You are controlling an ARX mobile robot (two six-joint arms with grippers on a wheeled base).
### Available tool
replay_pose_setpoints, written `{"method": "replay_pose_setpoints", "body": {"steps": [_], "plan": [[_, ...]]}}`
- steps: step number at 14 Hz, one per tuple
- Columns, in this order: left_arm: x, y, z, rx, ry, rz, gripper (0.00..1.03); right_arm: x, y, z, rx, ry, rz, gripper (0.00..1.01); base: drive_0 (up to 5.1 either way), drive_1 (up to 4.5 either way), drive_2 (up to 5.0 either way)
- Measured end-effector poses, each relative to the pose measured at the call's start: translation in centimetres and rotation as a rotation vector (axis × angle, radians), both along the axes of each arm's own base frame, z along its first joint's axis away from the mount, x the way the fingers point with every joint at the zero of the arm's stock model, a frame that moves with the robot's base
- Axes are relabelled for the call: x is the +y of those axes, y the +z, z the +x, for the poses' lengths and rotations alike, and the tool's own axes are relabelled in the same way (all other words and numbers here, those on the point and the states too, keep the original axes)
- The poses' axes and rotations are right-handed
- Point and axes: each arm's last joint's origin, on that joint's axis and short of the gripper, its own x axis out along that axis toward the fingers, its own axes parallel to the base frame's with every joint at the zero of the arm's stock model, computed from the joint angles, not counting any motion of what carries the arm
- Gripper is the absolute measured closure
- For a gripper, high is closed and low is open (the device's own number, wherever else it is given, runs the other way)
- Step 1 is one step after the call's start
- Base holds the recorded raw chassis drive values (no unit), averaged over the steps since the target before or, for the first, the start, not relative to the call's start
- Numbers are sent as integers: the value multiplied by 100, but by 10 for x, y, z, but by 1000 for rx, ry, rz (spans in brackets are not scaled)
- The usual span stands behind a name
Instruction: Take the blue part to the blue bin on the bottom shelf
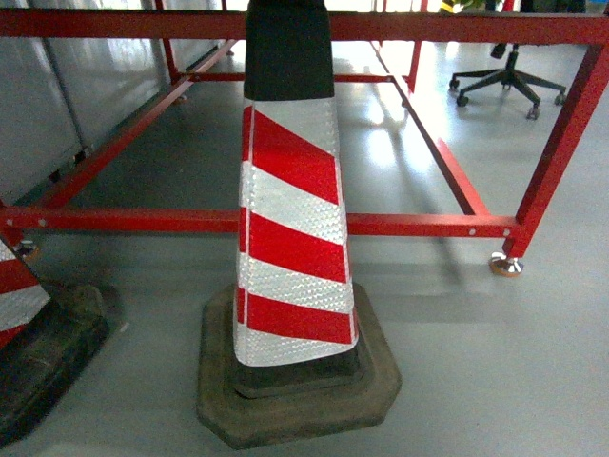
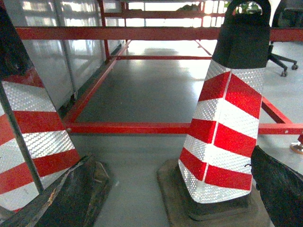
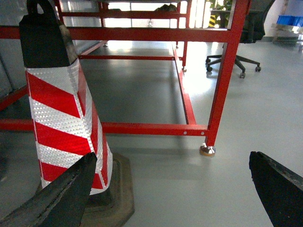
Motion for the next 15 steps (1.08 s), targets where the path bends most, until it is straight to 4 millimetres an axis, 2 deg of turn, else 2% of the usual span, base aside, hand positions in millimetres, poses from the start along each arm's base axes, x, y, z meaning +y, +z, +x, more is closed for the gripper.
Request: {"method": "replay_pose_setpoints", "body": {"steps": [15], "plan": [[0, 0, 0, 0, -1, 2, 5, 0, 0, 0, 0, -4, 2, 3, 0, 0, 0]]}}
